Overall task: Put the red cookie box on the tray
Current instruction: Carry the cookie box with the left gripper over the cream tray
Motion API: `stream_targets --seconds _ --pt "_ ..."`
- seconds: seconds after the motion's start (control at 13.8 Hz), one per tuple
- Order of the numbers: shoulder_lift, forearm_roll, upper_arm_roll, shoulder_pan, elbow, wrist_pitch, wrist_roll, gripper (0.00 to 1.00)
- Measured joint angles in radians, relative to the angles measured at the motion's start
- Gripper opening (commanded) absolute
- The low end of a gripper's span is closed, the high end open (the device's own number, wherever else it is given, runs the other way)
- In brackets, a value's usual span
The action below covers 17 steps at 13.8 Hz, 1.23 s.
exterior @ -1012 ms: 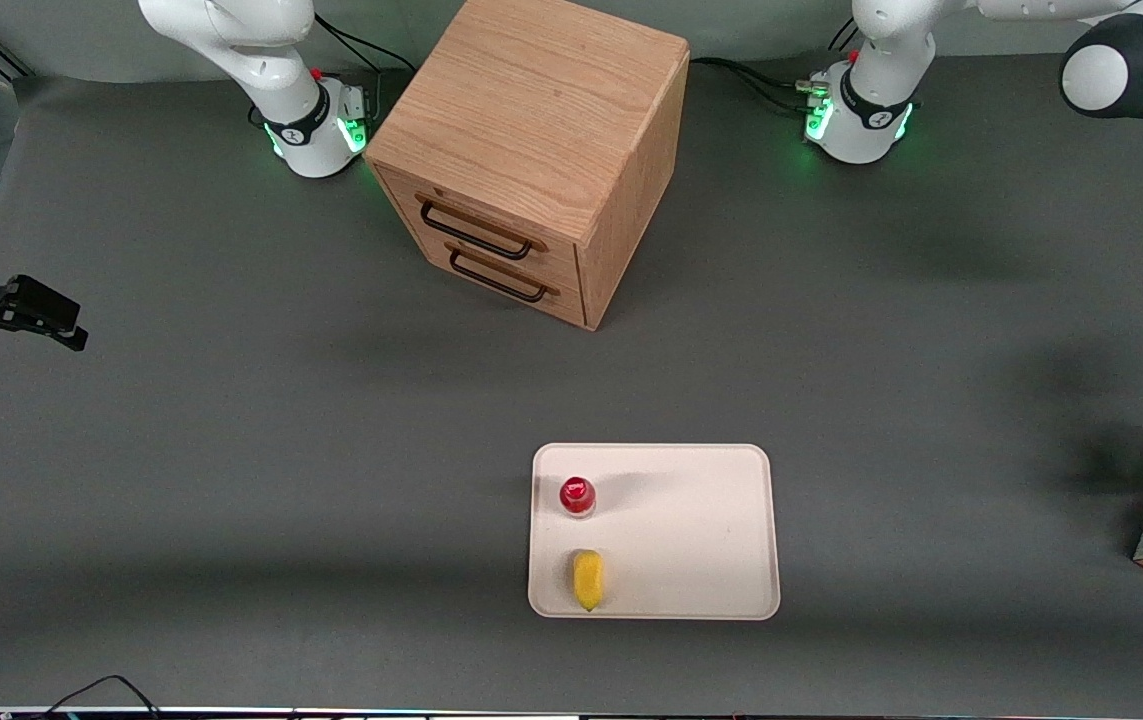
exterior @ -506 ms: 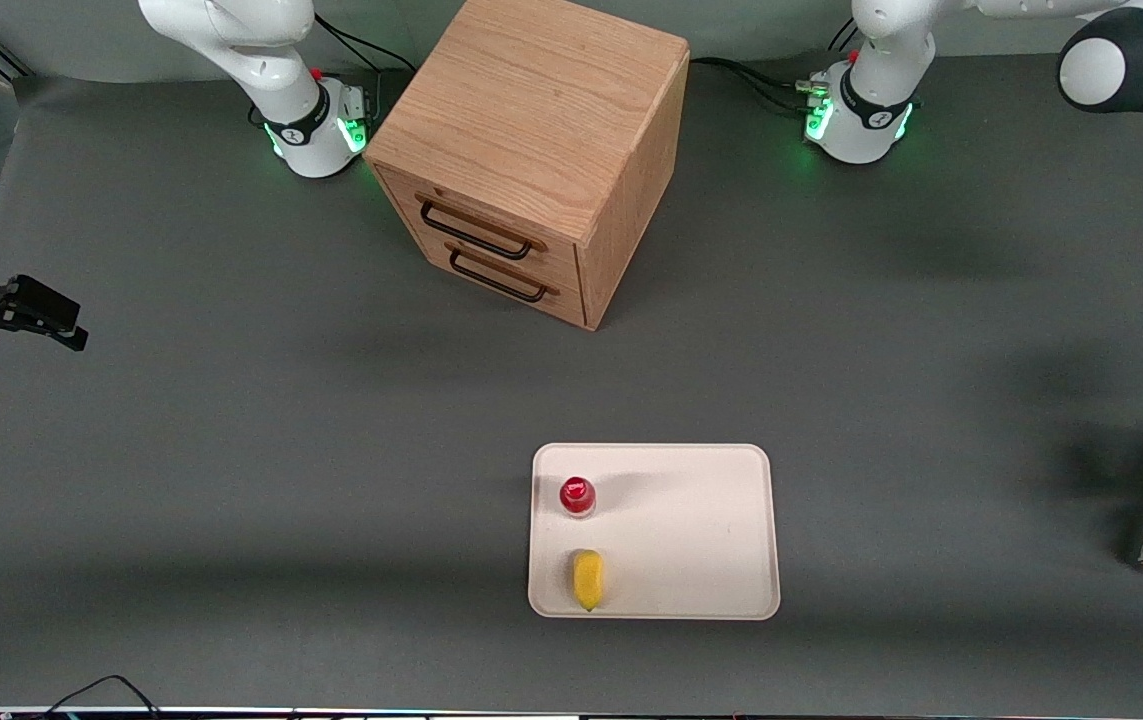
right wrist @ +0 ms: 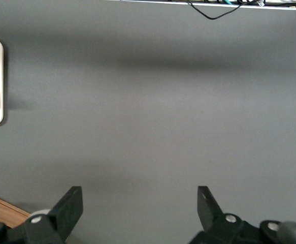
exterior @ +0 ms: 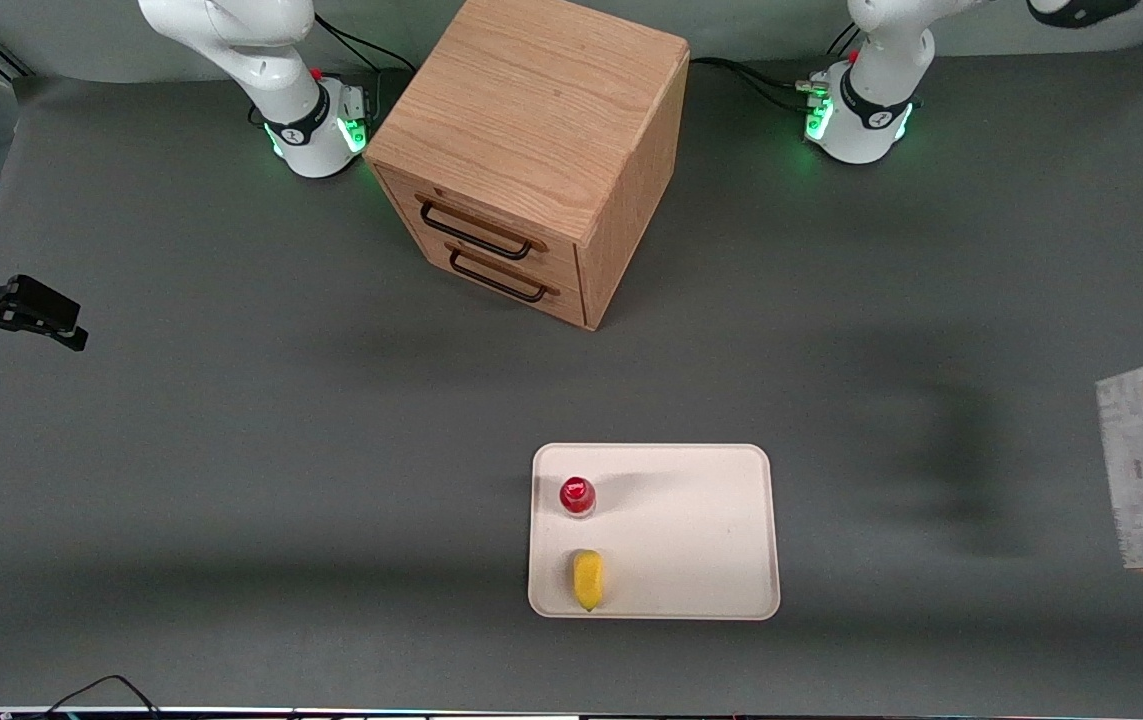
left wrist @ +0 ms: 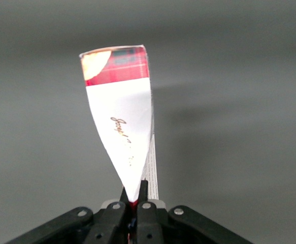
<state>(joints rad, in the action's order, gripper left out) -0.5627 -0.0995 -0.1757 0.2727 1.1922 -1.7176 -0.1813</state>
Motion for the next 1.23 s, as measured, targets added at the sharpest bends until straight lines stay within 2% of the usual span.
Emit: stream_targets --seconds 0.22,0.43,0.72,1.01,1.23 --pt "0.025 -0.005 -0.117 -0.067 0.004 0.058 0.337 0.0" --pt "0.019 -0.027 -0.162 -0.196 0.022 0.055 0.565 0.0" --pt "-0.048 -0.076 -0.165 -0.352 0.036 -0.036 0.646 0.0" --pt "-0.168 -0.152 -0.164 -0.407 0.044 -0.225 0.673 0.0" --pt "-0.285 -0.247 -0.161 -0.438 0.02 -0.363 0.763 0.0"
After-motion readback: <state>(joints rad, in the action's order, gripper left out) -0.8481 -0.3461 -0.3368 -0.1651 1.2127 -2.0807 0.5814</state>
